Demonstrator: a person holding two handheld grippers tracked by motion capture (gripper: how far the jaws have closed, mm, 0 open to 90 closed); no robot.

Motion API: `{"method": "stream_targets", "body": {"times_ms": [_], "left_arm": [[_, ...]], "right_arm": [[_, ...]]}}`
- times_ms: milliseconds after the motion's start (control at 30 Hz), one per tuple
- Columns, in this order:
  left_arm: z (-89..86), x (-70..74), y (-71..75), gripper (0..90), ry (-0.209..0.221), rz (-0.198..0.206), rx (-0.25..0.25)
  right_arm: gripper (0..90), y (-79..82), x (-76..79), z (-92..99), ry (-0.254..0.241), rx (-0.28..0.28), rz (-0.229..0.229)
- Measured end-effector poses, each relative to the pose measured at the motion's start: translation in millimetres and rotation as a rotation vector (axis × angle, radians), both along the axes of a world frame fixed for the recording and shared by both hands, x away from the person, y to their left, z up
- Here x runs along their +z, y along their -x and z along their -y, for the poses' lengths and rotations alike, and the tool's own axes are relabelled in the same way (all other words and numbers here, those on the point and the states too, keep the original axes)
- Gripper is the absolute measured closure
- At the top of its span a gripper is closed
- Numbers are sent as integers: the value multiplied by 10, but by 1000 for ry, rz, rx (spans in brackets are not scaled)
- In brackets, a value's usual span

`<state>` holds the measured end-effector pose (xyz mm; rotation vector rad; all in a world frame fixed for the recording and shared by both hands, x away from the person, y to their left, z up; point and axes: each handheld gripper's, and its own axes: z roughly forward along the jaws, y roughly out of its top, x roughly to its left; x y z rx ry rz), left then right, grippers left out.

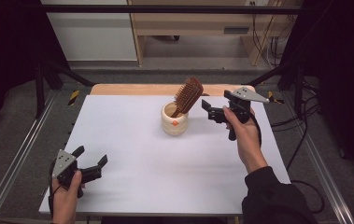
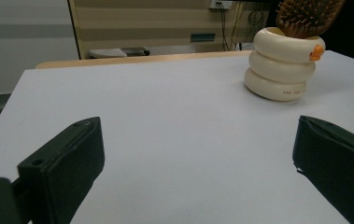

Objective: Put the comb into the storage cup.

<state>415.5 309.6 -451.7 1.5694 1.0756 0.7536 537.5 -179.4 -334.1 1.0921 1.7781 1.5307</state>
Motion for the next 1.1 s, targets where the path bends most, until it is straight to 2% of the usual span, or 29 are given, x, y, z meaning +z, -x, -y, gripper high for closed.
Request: {"method": "stream_targets", "body": {"times_ms": [400,733,967,1100], "left_arm": [[-46,0,7,23,10,3,5],[-76,3,3,24,8,16,3],[-99,3,21,24,17,19,8],[-114,7,14,25,15,23,10]], "right_arm": [[56,168,-102,156,11,0,1],[57,327,-181,285,-4,-14,20],[58,453,-271,345,6,-21,34],[53,528,-336,386,29,-27,43]]}}
